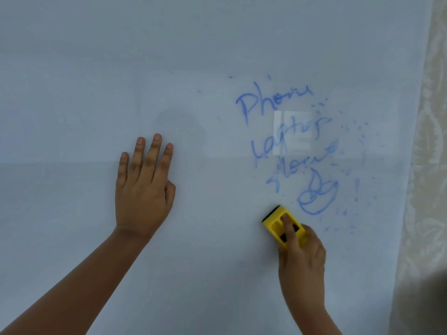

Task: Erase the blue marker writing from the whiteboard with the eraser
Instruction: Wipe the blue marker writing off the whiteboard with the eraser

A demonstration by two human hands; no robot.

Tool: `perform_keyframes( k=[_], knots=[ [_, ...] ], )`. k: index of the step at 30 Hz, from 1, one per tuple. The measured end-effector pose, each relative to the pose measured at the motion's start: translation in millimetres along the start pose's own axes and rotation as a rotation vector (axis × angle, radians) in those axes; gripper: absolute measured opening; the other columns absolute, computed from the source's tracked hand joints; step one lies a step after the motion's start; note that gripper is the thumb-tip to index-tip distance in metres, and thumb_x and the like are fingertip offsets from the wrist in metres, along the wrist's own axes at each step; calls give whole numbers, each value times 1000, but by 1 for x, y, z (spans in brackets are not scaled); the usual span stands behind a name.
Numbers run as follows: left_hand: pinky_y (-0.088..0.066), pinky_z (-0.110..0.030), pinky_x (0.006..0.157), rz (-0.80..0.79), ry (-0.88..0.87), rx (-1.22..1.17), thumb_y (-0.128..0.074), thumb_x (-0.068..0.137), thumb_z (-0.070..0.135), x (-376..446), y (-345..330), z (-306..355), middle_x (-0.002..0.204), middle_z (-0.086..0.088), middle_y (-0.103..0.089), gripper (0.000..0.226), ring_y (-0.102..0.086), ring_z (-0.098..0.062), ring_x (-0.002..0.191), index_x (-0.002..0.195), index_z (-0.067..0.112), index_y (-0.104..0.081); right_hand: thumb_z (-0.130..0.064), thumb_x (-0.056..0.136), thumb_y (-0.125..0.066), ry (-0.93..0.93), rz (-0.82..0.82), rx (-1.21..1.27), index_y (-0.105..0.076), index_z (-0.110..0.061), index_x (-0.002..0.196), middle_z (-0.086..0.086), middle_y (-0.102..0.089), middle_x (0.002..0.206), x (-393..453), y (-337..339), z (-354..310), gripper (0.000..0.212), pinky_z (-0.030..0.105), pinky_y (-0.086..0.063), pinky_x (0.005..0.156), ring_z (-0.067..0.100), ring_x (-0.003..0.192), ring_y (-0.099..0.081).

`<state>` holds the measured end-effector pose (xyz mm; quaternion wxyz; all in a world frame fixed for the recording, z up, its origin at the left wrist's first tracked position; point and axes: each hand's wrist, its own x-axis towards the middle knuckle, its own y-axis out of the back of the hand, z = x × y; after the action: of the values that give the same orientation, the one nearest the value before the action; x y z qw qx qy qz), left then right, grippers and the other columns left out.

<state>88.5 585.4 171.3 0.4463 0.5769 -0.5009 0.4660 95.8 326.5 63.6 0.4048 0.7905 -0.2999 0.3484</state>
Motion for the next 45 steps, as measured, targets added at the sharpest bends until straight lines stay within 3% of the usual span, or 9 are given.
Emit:
perform_keyframes(
  k=[5,12,15,20,27,31,34,39,45],
  knots=[
    [-15,-49,114,0,17,-14,-34,89,10,-4,-1,3,150,-15,-33,54,-25,-34,140,143,8,-35,-5,83,-63,-41,85,16,-36,-23,140,25,-40,132,31,1,-22,66,60,-34,98,43,115,-41],
    [-11,-46,116,19,36,-15,-34,90,11,-12,-4,7,150,-14,-30,55,-21,-32,141,144,9,-33,7,62,-78,24,-36,-7,-49,-22,128,29,-55,116,-12,-6,17,78,65,-44,85,48,100,-55],
    [-10,-47,116,12,58,-15,-33,90,10,-13,-3,9,150,-15,-31,55,-20,-31,141,144,10,-32,8,75,-68,-111,1,75,-43,-14,136,33,-45,123,12,4,45,69,60,-39,93,50,107,-45],
    [-13,-50,115,51,192,-22,-33,90,10,-32,-8,28,151,-14,-30,54,-19,-30,142,144,9,-34,-4,87,-58,-163,82,203,-26,-28,143,24,-36,129,46,9,42,70,56,-38,95,42,109,-39],
    [-12,-50,115,55,239,-15,-33,90,13,-57,-15,44,149,-16,-32,52,-15,-28,144,142,6,-37,13,48,-83,-7,41,68,-45,-20,124,41,-56,101,30,8,77,91,63,-48,72,56,79,-58],
    [-8,-50,115,61,373,-17,-33,89,12,-65,-16,66,151,-16,-27,54,-14,-29,144,143,6,-35,5,78,-65,-238,105,131,-34,-17,141,37,-42,120,66,24,102,74,58,-40,90,53,101,-46],
    [-5,-51,114,41,537,-52,-34,86,15,-76,-20,103,152,-21,-23,58,-14,-36,142,143,2,-32,4,80,-62,-197,120,130,-35,-20,141,31,-40,127,75,21,80,71,58,-38,95,49,106,-43],
    [-5,-51,114,0,457,-26,-32,89,22,-96,-28,115,149,-26,-25,58,-15,-40,140,143,1,-31,8,60,-79,-12,17,89,-56,-13,126,32,-55,114,35,8,78,73,65,-45,82,50,94,-56],
    [-8,-50,114,11,408,3,-31,90,22,-98,-27,115,146,-30,-30,56,-22,-44,136,142,-1,-33,-5,87,-58,-299,89,155,-27,-24,143,29,-35,132,94,33,134,67,58,-36,95,48,111,-39]
  ],
)
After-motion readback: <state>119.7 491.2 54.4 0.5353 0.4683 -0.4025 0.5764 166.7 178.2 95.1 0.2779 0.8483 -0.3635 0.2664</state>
